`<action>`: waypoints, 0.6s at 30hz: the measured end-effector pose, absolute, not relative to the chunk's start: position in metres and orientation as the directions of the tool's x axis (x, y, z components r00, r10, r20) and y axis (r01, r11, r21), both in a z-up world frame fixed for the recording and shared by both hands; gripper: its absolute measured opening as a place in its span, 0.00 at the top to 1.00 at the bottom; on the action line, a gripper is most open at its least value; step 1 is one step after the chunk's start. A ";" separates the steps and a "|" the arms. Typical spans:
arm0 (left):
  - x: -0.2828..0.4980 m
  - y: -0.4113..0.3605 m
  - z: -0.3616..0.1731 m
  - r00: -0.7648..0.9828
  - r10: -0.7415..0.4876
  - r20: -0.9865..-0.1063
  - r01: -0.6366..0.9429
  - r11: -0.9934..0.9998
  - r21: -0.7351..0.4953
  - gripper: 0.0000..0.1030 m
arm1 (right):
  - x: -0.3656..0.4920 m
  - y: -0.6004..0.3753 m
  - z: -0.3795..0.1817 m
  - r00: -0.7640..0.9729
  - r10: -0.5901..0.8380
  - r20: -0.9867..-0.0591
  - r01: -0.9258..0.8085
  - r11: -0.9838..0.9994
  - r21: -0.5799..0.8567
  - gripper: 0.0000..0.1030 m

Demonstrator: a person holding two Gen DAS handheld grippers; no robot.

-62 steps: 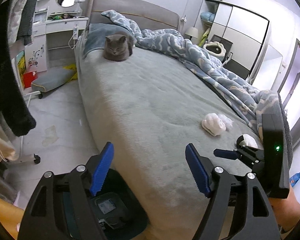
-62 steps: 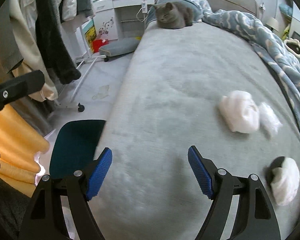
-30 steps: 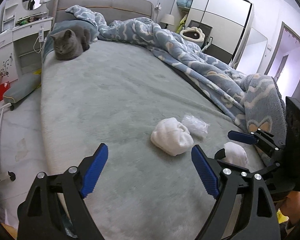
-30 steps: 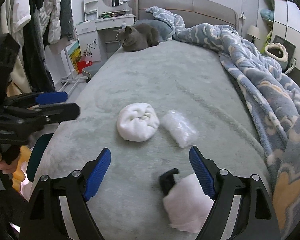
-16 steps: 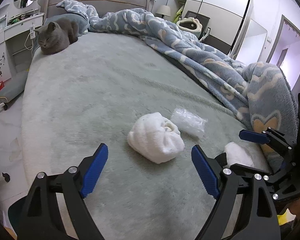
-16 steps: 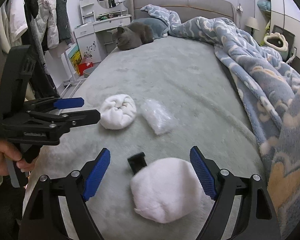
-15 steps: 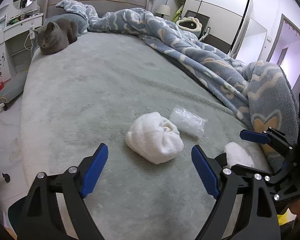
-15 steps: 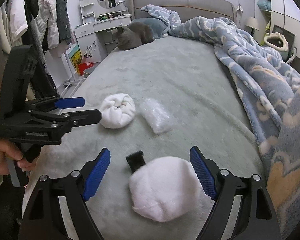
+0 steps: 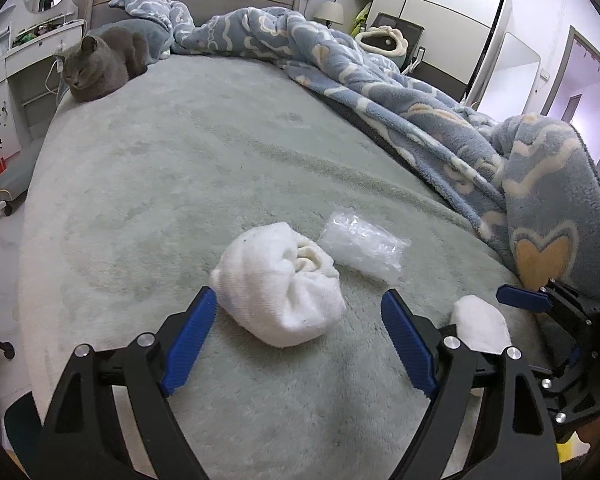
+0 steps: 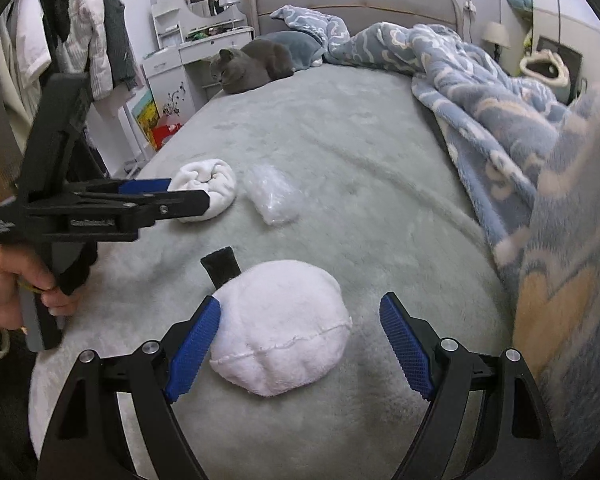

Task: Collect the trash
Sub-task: 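Grasp the white rolled cloth with the left tool while the right tool grasps the white round cloth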

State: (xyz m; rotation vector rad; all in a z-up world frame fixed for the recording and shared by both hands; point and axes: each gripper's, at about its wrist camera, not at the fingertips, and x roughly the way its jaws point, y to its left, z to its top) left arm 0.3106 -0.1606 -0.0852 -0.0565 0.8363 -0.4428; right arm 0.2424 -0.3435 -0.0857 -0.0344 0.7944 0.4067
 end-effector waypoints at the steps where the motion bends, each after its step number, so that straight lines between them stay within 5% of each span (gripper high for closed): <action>1: 0.312 -0.162 -0.087 0.583 -0.397 -0.709 0.354 0.909 -0.218 0.19 | 0.242 -0.345 -0.086 0.627 0.348 -0.697 -0.370 0.920 0.127 0.20; 18: 0.323 -0.160 -0.098 0.586 -0.344 -0.734 0.287 0.935 -0.209 0.47 | 0.240 -0.339 -0.091 0.586 0.384 -0.713 -0.409 0.900 0.149 0.20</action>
